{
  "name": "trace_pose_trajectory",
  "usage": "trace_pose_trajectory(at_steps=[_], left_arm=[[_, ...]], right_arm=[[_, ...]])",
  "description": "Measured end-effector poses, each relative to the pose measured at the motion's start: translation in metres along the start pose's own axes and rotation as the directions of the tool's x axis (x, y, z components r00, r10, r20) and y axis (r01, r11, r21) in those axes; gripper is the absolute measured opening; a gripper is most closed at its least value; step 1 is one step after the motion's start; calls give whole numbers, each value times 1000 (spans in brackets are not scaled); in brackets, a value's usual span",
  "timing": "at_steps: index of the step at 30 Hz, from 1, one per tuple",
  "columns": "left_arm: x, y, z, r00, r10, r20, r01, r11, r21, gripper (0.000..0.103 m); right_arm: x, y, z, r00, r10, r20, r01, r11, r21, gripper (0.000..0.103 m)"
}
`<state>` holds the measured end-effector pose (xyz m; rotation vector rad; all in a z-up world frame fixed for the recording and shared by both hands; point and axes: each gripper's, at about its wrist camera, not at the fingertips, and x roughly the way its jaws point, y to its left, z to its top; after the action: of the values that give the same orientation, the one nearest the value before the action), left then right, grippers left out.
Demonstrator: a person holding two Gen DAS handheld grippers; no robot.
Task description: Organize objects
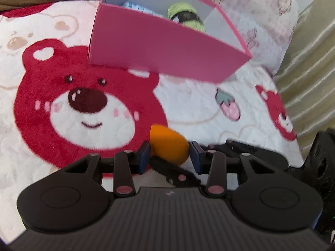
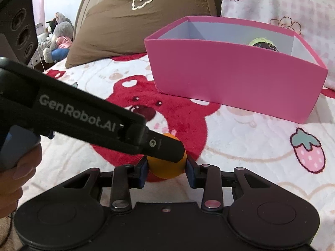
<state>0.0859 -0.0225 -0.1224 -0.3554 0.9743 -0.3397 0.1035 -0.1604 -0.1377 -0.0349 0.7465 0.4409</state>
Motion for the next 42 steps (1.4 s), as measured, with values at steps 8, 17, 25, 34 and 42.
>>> trace_pose_trajectory(at_steps=[8,17,25,34,42], left_arm=[[-27,-17,7,1000,22,14,-22,1000,-5,39],[-74,-46,29,998,21,62,-23,999,28,39],[-98,-38,67,996,-52,67,56,997,-58,38],[-106,-55,109,986,-21,166,20,1000,9,38],[-89,-57,166,976,-32,216,29,999,18,38]], right_arm=[[-19,2,15,1000,19,-22,-17,999,49,41],[-65,12,47,997,42,62,-41,999,-10,41],[-78,15,88,996,56,67,-50,995,-91,41],[-68,11,136,995,79,65,-69,987,-146,41],[-49,-23,187,995,68,69,-58,989,-133,42]])
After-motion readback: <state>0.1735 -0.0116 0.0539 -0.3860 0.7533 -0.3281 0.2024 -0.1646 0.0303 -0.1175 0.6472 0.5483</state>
